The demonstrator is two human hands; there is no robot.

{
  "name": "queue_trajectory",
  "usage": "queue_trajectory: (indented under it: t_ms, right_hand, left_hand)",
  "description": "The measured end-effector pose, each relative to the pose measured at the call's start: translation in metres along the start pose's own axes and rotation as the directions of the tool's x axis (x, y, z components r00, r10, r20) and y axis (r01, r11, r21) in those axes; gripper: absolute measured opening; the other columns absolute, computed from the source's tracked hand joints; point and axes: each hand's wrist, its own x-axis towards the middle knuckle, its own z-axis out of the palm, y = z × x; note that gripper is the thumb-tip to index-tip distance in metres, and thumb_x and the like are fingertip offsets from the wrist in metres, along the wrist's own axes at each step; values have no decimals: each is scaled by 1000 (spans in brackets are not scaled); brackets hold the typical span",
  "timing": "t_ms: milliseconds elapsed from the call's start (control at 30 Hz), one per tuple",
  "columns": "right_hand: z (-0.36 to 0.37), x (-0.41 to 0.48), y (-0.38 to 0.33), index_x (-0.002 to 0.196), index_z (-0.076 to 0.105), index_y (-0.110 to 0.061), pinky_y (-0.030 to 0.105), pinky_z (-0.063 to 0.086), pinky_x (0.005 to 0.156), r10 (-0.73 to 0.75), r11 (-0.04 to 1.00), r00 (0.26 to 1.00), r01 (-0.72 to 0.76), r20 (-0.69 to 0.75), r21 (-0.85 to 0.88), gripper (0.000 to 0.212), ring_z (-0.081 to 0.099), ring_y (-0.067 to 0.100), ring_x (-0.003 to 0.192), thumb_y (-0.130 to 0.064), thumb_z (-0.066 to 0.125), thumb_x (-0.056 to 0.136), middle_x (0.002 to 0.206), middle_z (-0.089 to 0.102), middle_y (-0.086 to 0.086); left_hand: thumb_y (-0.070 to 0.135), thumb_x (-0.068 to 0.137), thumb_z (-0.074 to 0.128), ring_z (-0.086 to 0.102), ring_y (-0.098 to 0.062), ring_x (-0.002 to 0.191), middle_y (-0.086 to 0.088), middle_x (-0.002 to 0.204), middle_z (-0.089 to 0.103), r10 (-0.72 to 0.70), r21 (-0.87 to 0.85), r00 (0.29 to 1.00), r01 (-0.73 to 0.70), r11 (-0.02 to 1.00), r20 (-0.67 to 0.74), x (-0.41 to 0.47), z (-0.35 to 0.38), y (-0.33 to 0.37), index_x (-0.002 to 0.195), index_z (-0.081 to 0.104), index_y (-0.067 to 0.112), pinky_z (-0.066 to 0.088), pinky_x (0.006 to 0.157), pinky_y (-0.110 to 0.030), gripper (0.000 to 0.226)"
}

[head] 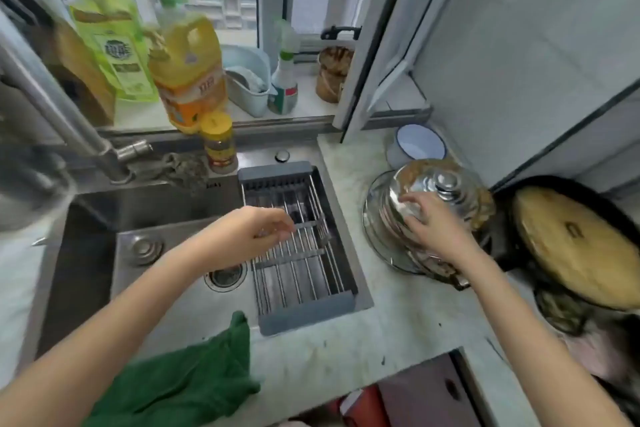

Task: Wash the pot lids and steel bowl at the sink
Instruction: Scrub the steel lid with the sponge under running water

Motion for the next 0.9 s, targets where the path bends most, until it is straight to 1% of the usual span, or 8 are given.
queue_trajectory:
  t_ms: [100, 200, 267, 367, 500, 700, 833, 900]
  right_hand:
    - [-28, 26, 36, 136, 46, -16, 40, 43, 92, 141, 979, 974, -164, -176, -121, 48, 49, 33, 119, -28, 59, 92, 137, 41, 12]
    - [-46, 50, 59, 139, 43, -20, 40, 44, 88, 207, 943, 967, -237, -147, -234, 56, 48, 35, 119, -42, 59, 89, 137, 40, 13]
    - [-53, 61, 68, 139, 43, -24, 38, 45, 84, 184, 943, 977, -206, -107, -261, 58, 51, 31, 118, -47, 59, 88, 135, 44, 10]
    - [-56, 70, 75, 132, 51, -24, 32, 42, 76, 132, 951, 984, -160, -120, -265, 56, 56, 28, 110, -45, 65, 82, 130, 52, 5]
    - [-61, 74, 66, 126, 56, -22, 34, 43, 77, 81, 952, 985, -122, -151, -282, 56, 57, 28, 104, -41, 69, 75, 120, 55, 4]
    - [-90, 73, 10, 122, 57, -24, 29, 41, 72, -88, 983, 974, 52, -208, -176, 53, 55, 20, 102, -42, 70, 74, 118, 56, -3]
    - [-79, 65, -56, 112, 58, -26, 30, 44, 70, -222, 971, 959, 201, -179, -131, 47, 54, 15, 91, -49, 70, 73, 106, 57, -9]
    - [-58, 57, -96, 107, 58, -26, 28, 38, 65, -285, 955, 948, 269, -143, -124, 44, 50, 11, 83, -53, 69, 74, 99, 56, -11]
  left_hand:
    - [21, 94, 57, 64, 0, 92, 18, 97, 68, -23, -66, 1000, 23, 998, -11, 35, 15, 14, 102, 62, 37, 54, 85, -31, 18]
    - [21, 94, 56, 63, 0, 94, 18, 98, 66, -47, -68, 999, 47, 997, 6, 62, 29, 31, 106, 63, 33, 53, 87, -33, 19]
    - [18, 94, 55, 63, -1, 94, 17, 100, 67, -57, -85, 998, 57, 995, 3, 74, 36, 38, 109, 64, 29, 52, 87, -33, 21]
    - [17, 95, 55, 62, 3, 96, 19, 102, 67, -71, -92, 997, 71, 993, 4, 83, 47, 41, 111, 62, 33, 52, 87, -31, 23]
    - [16, 94, 56, 61, 5, 98, 21, 104, 66, -110, -116, 994, 110, 987, 6, 85, 53, 42, 112, 62, 32, 52, 90, -26, 25]
    - [26, 96, 54, 60, 5, 99, 20, 106, 66, -240, -297, 966, 202, 933, -96, 74, 52, 34, 108, 61, 37, 51, 88, -22, 17]
    - [27, 100, 45, 60, 0, 101, 16, 108, 64, -419, -528, 872, 238, 815, -254, 51, 47, 24, 110, 56, 36, 48, 86, -23, 17]
    - [26, 103, 39, 62, -8, 101, 11, 104, 66, -547, -692, 798, 245, 679, -255, 30, 42, 10, 104, 58, 34, 49, 92, -32, 21]
